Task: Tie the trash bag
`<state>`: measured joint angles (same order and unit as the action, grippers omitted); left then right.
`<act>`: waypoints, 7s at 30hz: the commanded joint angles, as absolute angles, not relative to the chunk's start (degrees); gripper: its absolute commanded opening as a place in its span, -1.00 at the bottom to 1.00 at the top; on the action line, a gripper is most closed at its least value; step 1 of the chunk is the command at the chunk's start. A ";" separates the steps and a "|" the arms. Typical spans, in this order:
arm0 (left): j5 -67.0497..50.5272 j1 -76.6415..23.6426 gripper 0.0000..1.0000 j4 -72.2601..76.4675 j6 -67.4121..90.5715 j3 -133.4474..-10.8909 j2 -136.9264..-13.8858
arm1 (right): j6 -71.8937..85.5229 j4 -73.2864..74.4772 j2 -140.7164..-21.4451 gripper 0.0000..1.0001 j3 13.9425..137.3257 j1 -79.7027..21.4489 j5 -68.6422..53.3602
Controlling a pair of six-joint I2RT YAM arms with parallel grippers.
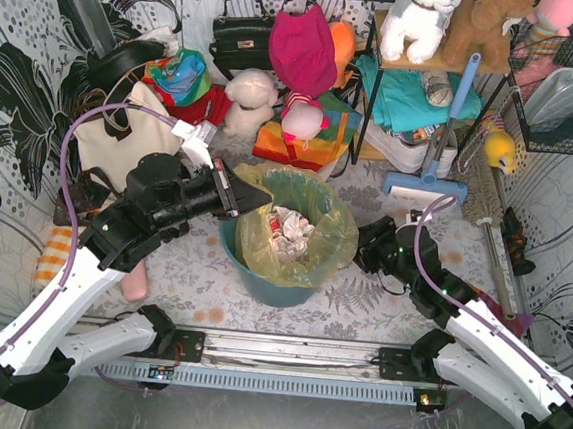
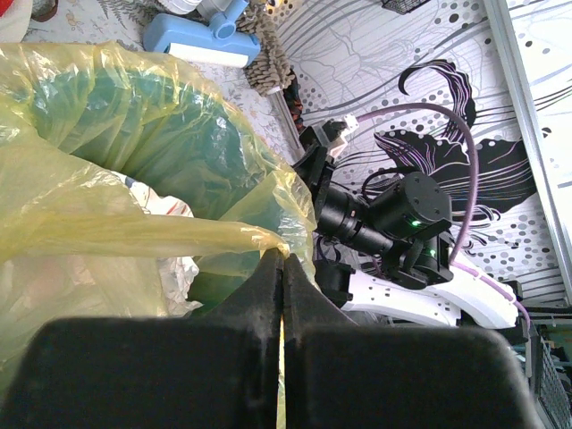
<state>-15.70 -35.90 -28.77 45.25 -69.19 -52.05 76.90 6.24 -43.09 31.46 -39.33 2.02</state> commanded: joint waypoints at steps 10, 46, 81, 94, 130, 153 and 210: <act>-16.25 -35.68 -1.00 -26.35 45.30 -67.86 -51.56 | 84.62 2.59 -40.85 -1.00 26.95 -39.73 4.11; -16.41 -35.68 -1.00 -26.10 45.54 -67.24 -52.14 | 67.54 28.95 -39.57 -0.17 43.87 -39.73 13.05; -20.63 -35.67 -1.00 -24.07 47.98 -67.26 -48.66 | 79.93 19.60 -27.59 -1.00 32.60 -39.73 13.54; -21.60 -35.68 -1.00 -18.89 50.07 -69.36 -49.67 | 68.56 10.87 -37.86 -1.00 49.62 -39.73 10.80; -6.06 -35.59 -1.00 -11.59 41.99 -76.02 -46.97 | 47.64 -7.96 -60.23 -1.00 75.22 -39.73 -7.53; -22.23 -35.58 0.27 -15.69 44.24 -70.97 -46.54 | 41.71 15.21 -54.46 0.51 74.49 -39.73 -0.57; -29.89 -35.59 0.26 -11.35 48.61 -66.36 -48.70 | 59.07 27.38 -39.74 0.70 61.40 -39.73 6.78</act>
